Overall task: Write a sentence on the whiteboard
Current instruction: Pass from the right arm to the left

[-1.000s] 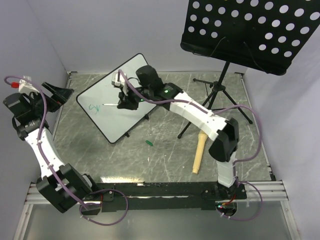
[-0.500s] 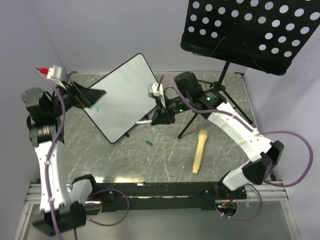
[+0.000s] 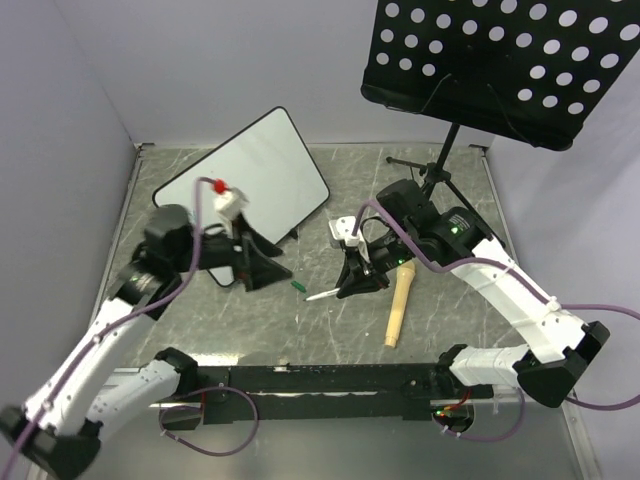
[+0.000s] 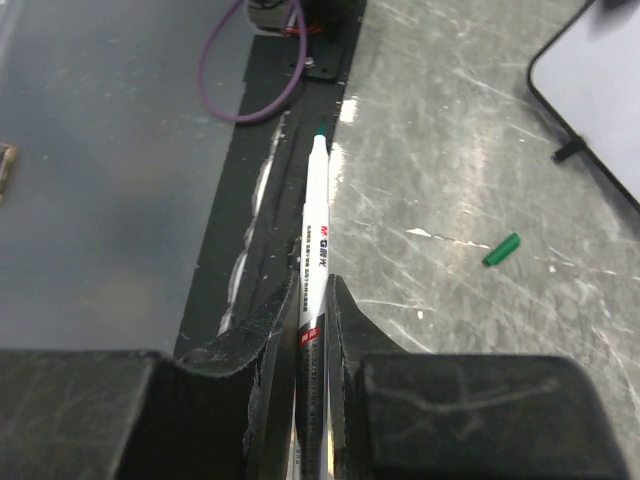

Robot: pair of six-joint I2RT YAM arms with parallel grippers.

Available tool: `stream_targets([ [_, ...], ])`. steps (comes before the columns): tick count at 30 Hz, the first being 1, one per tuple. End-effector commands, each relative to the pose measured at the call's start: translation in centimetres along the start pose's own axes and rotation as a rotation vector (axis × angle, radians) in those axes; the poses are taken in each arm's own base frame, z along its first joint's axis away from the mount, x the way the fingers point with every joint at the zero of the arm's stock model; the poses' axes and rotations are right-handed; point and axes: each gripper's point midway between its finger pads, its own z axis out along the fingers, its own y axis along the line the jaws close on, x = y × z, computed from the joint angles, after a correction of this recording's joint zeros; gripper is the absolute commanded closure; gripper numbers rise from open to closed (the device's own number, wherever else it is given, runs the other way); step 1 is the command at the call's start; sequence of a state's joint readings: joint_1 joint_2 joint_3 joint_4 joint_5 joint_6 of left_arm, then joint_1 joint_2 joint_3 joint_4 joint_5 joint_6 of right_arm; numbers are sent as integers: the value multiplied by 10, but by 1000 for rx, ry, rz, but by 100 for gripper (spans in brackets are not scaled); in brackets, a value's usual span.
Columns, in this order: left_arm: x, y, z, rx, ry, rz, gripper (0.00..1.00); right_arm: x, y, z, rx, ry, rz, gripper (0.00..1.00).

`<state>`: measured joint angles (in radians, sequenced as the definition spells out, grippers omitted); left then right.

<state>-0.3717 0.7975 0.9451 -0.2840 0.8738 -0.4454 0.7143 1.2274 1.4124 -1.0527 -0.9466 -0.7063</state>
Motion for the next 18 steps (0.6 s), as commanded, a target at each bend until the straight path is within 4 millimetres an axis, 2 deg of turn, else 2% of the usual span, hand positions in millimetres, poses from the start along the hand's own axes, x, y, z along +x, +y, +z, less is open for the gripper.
stream_targets([
  [1,23,-9,42,17,97,40,11,-4,13,-2,-70,-16,-34,100],
  [7,46,-21,87,75,218,68,14,-6,15,-3,-82,-17,-49,100],
  [10,57,-32,98,133,272,80,19,-3,14,-3,-75,-12,-44,100],
  [13,66,-39,100,175,303,81,22,-1,15,-3,-79,-12,-40,100],
  [18,67,-44,96,202,289,86,21,4,11,-2,-71,-4,-27,100],
])
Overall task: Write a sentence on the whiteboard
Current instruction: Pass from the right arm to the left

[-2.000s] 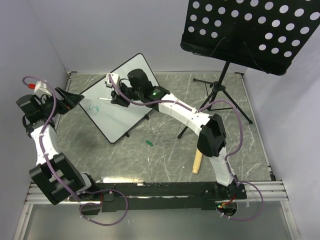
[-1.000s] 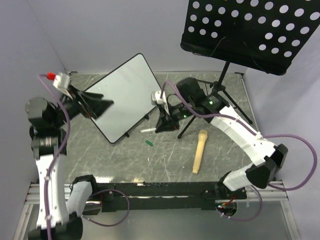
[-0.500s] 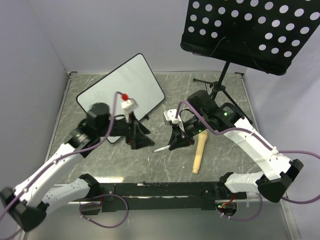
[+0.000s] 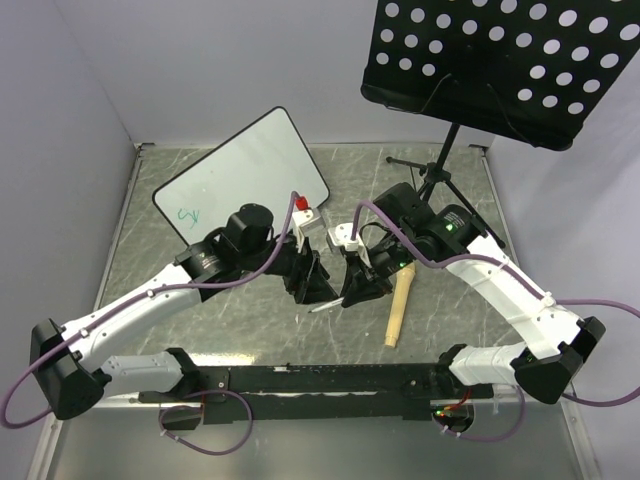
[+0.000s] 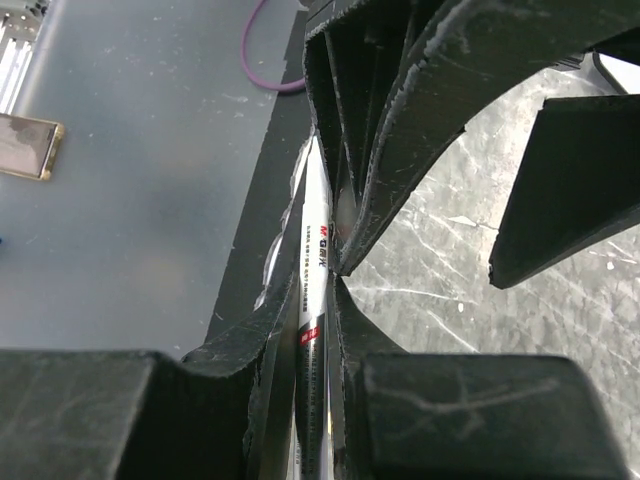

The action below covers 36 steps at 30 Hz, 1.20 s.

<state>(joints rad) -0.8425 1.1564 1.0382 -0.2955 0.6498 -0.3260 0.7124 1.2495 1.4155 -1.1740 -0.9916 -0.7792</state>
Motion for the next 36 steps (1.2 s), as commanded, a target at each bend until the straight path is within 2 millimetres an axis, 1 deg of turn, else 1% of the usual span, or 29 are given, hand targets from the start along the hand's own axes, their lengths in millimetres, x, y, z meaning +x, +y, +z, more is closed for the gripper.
stream_targets([
  [1,-16,-23,-8,67,-64,86,21,-9,-5,-4,12,-34,-71,100],
  [5,-22,-23,-16,35,-107,106,18,-7,-1,-3,-11,-39,-68,100],
  [8,-27,-24,-20,32,-126,116,17,-4,-3,-2,-1,-29,-65,100],
  [13,-30,-40,-28,105,-149,143,16,-2,-9,-3,22,-18,-56,100],
  [16,-24,-45,-27,143,-127,148,16,-5,-12,-4,28,-27,-48,100],
  [19,-12,-38,-20,143,-71,119,17,-9,-13,-4,16,-37,-36,100],
  [21,-8,-33,-12,132,-34,115,19,-9,-14,-3,5,-37,-22,100],
  [22,-3,-28,-10,114,-6,98,19,-10,-14,-3,0,-39,-24,100],
  [23,-2,-28,-7,111,8,98,21,-10,-15,-3,-1,-39,-19,100],
  [26,-2,-23,-3,103,31,106,28,-9,-15,-2,-7,-39,-13,100],
  [28,-3,-22,-2,101,34,115,30,-8,-16,-2,-7,-37,-8,100],
  [29,-3,-23,-2,105,36,114,35,-8,-16,-1,-9,-38,-7,100],
  [32,-3,-24,-3,109,39,119,37,-7,-17,-1,-11,-35,-3,100],
  [36,1,-24,-3,116,53,117,37,-8,-19,0,-12,-37,7,100],
])
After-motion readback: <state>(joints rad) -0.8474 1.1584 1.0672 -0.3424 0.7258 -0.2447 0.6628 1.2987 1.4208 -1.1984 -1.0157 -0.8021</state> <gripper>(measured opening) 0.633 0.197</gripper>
